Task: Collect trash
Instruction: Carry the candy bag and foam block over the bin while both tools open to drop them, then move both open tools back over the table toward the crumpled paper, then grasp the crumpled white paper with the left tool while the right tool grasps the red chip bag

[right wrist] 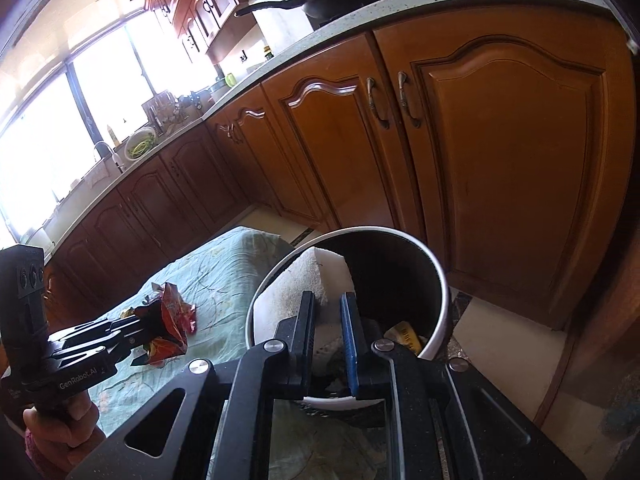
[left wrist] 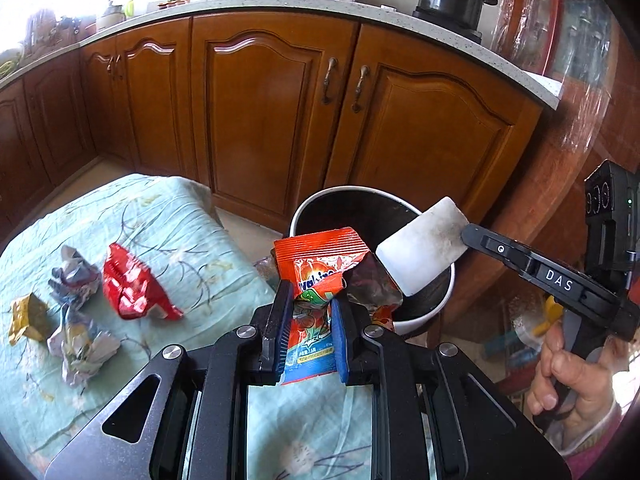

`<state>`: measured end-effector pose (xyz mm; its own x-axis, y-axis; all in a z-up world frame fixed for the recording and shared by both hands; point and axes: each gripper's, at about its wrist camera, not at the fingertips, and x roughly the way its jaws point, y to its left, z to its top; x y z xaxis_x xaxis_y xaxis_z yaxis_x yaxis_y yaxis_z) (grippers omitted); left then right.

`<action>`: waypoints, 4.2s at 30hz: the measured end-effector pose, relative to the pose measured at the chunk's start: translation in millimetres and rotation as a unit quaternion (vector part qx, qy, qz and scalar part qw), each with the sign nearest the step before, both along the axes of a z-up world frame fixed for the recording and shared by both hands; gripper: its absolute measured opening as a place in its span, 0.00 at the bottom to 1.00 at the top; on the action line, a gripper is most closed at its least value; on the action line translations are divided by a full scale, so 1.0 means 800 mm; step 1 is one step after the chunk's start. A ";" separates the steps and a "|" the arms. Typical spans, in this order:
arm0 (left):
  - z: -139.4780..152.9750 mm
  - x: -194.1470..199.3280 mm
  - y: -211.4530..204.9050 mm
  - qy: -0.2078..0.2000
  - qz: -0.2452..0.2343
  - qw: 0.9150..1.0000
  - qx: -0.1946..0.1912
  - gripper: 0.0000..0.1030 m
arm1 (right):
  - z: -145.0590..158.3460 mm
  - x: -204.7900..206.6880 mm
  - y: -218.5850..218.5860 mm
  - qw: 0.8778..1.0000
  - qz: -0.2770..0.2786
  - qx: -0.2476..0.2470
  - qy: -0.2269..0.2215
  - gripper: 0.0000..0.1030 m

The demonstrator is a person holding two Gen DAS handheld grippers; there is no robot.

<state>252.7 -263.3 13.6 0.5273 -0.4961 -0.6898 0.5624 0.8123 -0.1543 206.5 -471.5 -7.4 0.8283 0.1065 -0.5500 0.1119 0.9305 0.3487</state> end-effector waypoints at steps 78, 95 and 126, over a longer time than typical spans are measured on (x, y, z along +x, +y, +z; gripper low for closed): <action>-0.061 -0.023 0.252 0.074 0.215 0.972 -0.060 0.51 | -0.040 0.038 0.205 0.988 0.141 0.057 0.029 0.92; -0.082 0.053 0.249 0.101 0.222 0.969 -0.041 0.64 | -0.053 0.139 0.248 0.978 0.190 0.059 0.063 0.91; -0.054 -0.007 0.200 0.071 0.156 0.984 -0.055 0.15 | -0.039 0.037 0.187 0.987 0.143 0.069 0.024 0.08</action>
<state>247.2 -103.0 -29.8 0.5683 -0.4009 -0.7186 0.2545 0.9161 -0.3098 236.4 -322.3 -38.6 0.7268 0.4090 -0.5518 -0.1288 0.8703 0.4754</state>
